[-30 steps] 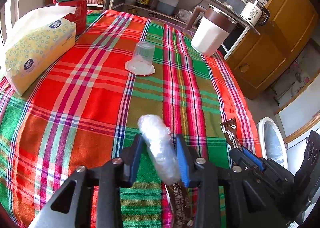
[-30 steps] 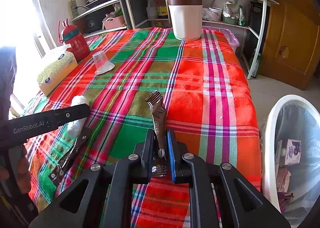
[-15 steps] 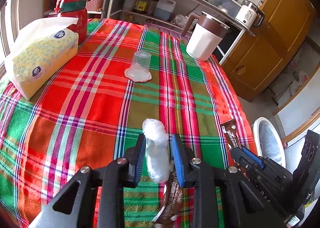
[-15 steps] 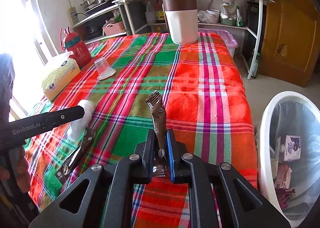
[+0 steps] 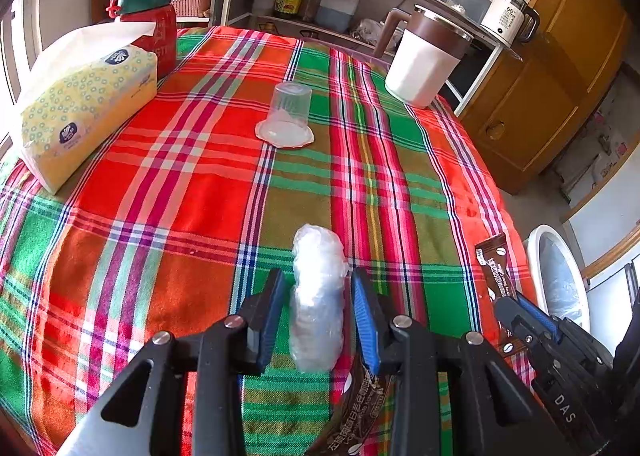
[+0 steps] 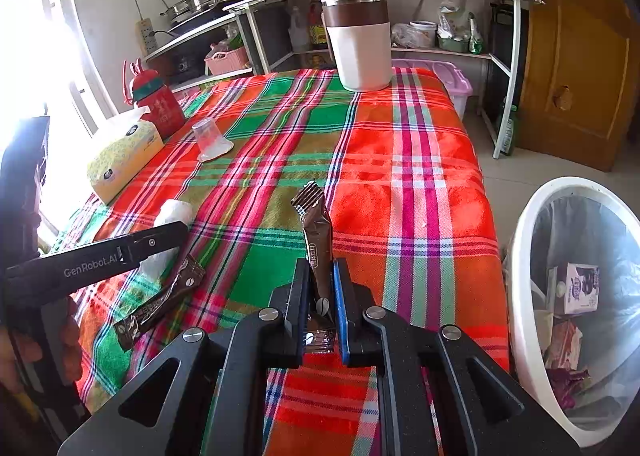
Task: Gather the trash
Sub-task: 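Grasp the clear plastic bag with the left tool while the right tool grasps the brown wrapper, then carry the clear plastic bag and brown wrapper over the white bin with both tools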
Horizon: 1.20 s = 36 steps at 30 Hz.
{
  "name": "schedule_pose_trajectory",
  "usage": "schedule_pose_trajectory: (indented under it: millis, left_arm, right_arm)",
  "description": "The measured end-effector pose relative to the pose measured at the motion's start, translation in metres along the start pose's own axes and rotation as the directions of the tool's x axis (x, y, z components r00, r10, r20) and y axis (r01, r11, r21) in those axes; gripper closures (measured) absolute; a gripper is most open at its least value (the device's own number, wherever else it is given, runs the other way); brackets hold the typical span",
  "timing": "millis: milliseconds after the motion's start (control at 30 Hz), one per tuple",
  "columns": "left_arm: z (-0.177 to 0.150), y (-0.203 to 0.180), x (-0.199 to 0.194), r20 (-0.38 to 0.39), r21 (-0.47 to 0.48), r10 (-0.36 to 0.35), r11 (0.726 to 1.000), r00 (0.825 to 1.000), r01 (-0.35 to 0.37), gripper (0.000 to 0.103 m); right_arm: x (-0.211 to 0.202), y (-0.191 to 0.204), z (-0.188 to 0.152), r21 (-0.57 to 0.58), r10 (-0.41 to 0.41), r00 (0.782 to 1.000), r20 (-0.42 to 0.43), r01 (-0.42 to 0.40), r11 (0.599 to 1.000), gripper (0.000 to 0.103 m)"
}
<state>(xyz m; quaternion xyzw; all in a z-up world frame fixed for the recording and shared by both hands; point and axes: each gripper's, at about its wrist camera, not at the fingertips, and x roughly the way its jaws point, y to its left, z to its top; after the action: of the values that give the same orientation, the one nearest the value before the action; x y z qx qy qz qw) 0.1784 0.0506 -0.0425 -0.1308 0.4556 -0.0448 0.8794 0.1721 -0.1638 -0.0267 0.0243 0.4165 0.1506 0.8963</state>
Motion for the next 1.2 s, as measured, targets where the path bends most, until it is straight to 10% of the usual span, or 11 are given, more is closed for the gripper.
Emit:
schedule_pose_trajectory:
  millis: [600, 1200]
  left_arm:
    - [0.0, -0.034, -0.033, 0.058, 0.079, -0.049, 0.996, 0.997, 0.044, 0.076]
    - [-0.009, -0.148, -0.043, 0.025, 0.256, -0.225, 0.943, 0.974, 0.211, 0.076]
  right_arm:
    - [-0.027, -0.01, -0.001, 0.031, 0.006, 0.998, 0.055, -0.008, 0.999, 0.091]
    - [-0.096, -0.091, -0.01, 0.158, -0.121, 0.983, 0.136, 0.099, 0.982, 0.091]
